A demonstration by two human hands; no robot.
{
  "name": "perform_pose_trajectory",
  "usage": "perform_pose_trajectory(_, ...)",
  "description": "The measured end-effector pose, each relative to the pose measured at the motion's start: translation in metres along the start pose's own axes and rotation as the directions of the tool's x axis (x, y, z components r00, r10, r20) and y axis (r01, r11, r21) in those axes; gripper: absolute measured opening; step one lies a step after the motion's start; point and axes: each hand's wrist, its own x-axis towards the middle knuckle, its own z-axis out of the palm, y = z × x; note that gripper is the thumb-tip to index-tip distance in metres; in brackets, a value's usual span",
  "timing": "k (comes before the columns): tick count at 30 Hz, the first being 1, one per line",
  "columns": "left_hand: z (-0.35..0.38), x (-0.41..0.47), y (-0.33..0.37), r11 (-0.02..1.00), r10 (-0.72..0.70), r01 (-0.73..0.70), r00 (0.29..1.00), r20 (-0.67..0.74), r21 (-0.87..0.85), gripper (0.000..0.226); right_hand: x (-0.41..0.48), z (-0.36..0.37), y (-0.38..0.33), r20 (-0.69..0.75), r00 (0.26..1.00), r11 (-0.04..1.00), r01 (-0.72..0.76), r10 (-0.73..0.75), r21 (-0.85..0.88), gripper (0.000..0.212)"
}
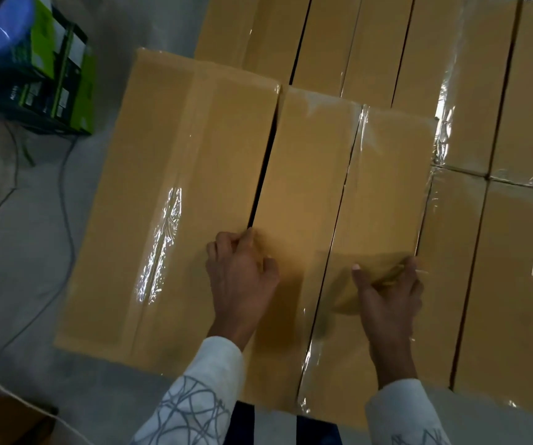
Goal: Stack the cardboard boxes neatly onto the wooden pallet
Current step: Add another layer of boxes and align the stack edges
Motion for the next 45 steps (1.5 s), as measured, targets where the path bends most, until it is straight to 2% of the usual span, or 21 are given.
perform_pose_trajectory(2,-0.001,-0.005,-0.014,0.998,0.041,-0.039,0.996,-0.074,0.04,0.052,-0.007,0.002,0.001,0.01,1.0,0.999,-0.018,0.018,-0.037,0.106)
perform_pose_trajectory(5,-0.002,-0.025,-0.045,0.995,0.043,-0.034,0.995,-0.089,0.098,0.054,-0.025,0.002,0.009,0.013,0.999,0.998,-0.048,0.049,-0.038,0.11)
perform_pose_trajectory(10,0.009,-0.069,-0.086,0.979,0.081,-0.079,0.997,-0.001,0.186,0.061,-0.04,-0.001,0.033,0.042,0.999,1.0,-0.003,0.002,0.004,0.119)
perform_pose_trajectory(13,0.016,-0.076,-0.095,0.98,0.107,-0.105,0.994,0.001,0.17,0.059,-0.039,-0.001,0.038,0.074,0.996,0.998,0.042,-0.045,0.039,0.127)
perform_pose_trajectory(17,0.015,-0.073,-0.103,0.985,0.124,-0.12,0.992,-0.026,0.123,0.057,-0.032,-0.002,0.044,0.116,0.99,0.996,0.084,-0.081,-0.015,0.117)
perform_pose_trajectory(22,0.001,-0.066,-0.126,0.974,0.207,-0.213,0.975,0.086,0.076,0.073,-0.052,-0.005,0.051,0.092,0.99,0.992,0.112,-0.107,-0.052,0.107)
perform_pose_trajectory(27,-0.01,-0.093,-0.142,0.983,0.151,-0.161,0.982,0.115,0.084,0.079,-0.134,0.005,0.078,0.138,0.985,0.931,0.144,-0.102,-0.336,0.104)
perform_pose_trajectory(30,-0.013,-0.117,-0.162,0.982,0.128,-0.144,0.983,0.135,0.12,0.09,-0.151,0.003,0.096,0.167,0.985,0.941,0.105,-0.053,-0.323,0.106)
perform_pose_trajectory(35,-0.018,-0.137,-0.18,0.961,0.202,-0.243,0.942,0.267,0.132,0.115,-0.145,-0.006,0.105,0.204,0.979,0.945,0.084,-0.019,-0.315,0.114)
perform_pose_trajectory(40,-0.014,-0.135,-0.188,0.933,0.262,-0.298,0.947,0.185,0.203,0.107,-0.146,-0.003,0.099,0.225,0.974,0.957,0.09,-0.027,-0.275,0.115)
perform_pose_trajectory(45,-0.013,-0.139,-0.183,0.95,0.213,-0.245,0.961,0.174,0.193,0.104,-0.148,-0.003,0.097,0.246,0.969,0.954,0.069,0.006,-0.292,0.116)
